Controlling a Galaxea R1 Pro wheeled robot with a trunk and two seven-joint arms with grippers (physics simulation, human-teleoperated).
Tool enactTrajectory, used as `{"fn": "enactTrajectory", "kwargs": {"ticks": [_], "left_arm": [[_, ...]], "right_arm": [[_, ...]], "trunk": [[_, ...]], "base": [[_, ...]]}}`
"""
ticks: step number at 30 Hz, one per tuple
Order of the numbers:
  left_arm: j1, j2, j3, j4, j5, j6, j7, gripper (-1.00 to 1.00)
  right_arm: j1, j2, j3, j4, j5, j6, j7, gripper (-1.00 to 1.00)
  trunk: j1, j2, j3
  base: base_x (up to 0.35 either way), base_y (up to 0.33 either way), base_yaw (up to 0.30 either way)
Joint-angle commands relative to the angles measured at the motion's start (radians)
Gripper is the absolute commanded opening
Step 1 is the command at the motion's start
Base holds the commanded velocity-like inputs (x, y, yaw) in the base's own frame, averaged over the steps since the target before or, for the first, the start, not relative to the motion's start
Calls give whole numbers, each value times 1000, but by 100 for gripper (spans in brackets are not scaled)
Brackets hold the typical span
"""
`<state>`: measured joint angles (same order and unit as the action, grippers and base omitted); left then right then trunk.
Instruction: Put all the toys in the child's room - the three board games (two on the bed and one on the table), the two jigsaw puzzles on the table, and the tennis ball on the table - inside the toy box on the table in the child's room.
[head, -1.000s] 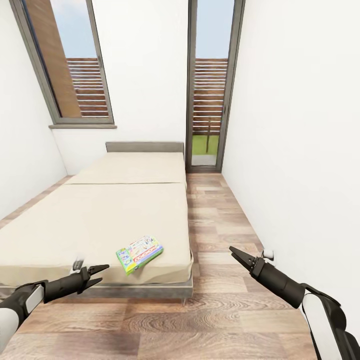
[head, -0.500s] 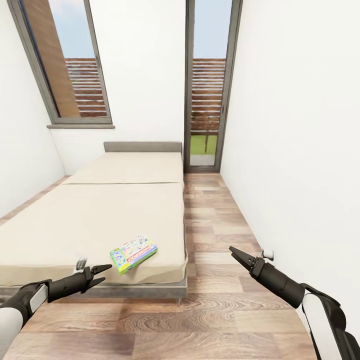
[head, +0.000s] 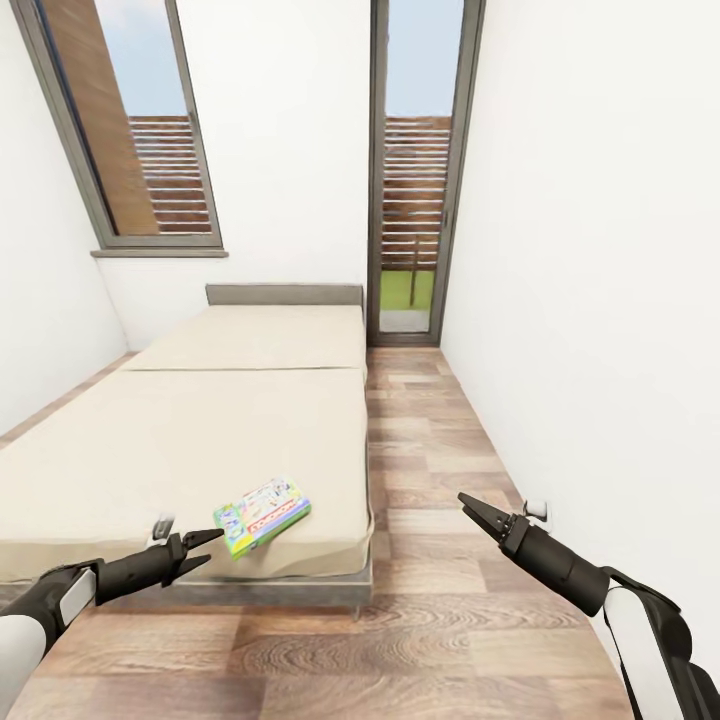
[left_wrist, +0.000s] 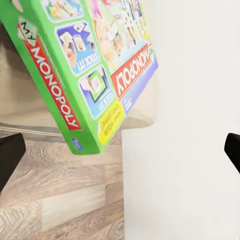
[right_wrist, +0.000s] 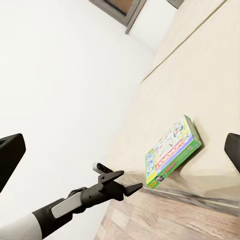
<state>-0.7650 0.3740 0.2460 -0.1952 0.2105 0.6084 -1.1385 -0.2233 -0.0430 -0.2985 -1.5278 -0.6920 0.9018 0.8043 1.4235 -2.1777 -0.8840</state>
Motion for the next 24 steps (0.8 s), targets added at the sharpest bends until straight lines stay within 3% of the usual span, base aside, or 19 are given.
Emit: {"fn": "enactTrajectory", "kwargs": {"ticks": [1,24], "left_arm": [[0,0,-2,0,6,8,-1,100],[0,0,-2,0,6,8,-3,100]], "right_arm": [[-1,0,-1,0,0,5,3,100],[-1,1,-1,0,2,3,3,100]], "trunk": [[0,0,-1],[0,0,-1]], "base": [[185,27,0],[27,4,0]]}}
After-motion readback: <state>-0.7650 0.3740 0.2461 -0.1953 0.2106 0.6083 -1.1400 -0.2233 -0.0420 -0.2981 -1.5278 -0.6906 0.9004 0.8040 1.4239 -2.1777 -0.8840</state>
